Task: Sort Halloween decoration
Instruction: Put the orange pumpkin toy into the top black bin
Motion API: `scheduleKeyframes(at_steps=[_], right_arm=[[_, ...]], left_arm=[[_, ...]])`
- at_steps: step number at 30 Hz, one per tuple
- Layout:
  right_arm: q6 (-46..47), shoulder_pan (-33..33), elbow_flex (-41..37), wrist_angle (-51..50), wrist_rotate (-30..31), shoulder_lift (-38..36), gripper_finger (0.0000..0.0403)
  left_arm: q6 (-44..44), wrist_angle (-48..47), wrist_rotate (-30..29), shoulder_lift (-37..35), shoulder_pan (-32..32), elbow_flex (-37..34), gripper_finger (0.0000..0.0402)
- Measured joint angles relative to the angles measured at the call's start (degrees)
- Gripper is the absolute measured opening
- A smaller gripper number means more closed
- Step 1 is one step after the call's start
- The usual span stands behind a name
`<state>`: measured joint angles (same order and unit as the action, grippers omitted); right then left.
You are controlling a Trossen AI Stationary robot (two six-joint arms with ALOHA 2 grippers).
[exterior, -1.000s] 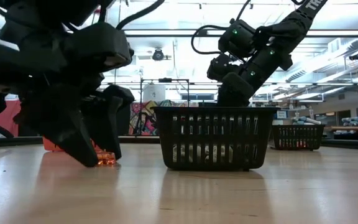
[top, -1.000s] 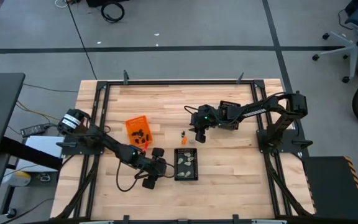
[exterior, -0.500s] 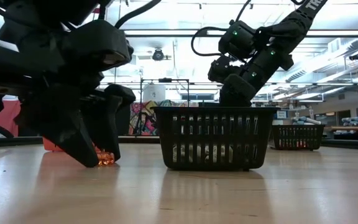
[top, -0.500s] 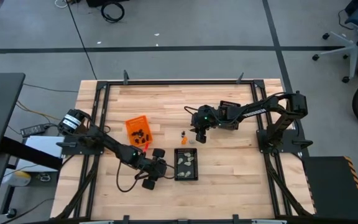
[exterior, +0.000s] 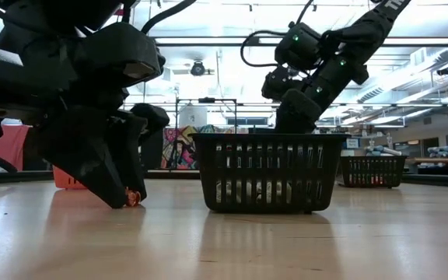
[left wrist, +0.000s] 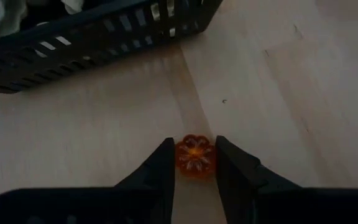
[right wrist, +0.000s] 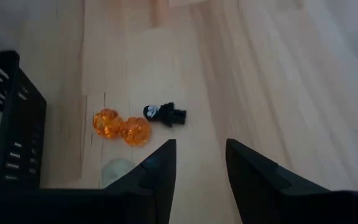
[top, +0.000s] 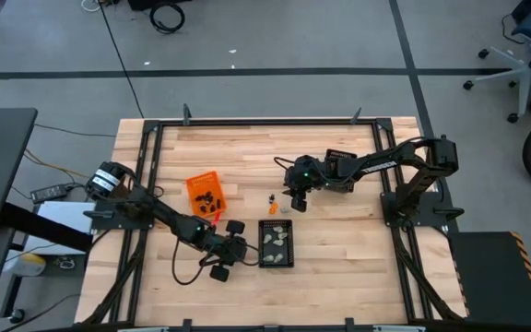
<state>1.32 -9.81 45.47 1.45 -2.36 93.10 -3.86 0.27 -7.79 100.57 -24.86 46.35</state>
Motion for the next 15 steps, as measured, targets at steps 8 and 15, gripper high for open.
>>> scheduleKeyframes(at_steps=[8,15], right_arm=[[0.4,1.1,0.0,-2.5,1.9,-5.2,0.0143],[1.5,1.1,0.0,-3.9,3.9,-8.3,0.0143]], left_arm=[[4.4,-7.4,-9.4,-2.4,0.3,1.1,0.0093],[8.7,-7.1,-20.7,-2.4,2.1,1.2,0.0093]])
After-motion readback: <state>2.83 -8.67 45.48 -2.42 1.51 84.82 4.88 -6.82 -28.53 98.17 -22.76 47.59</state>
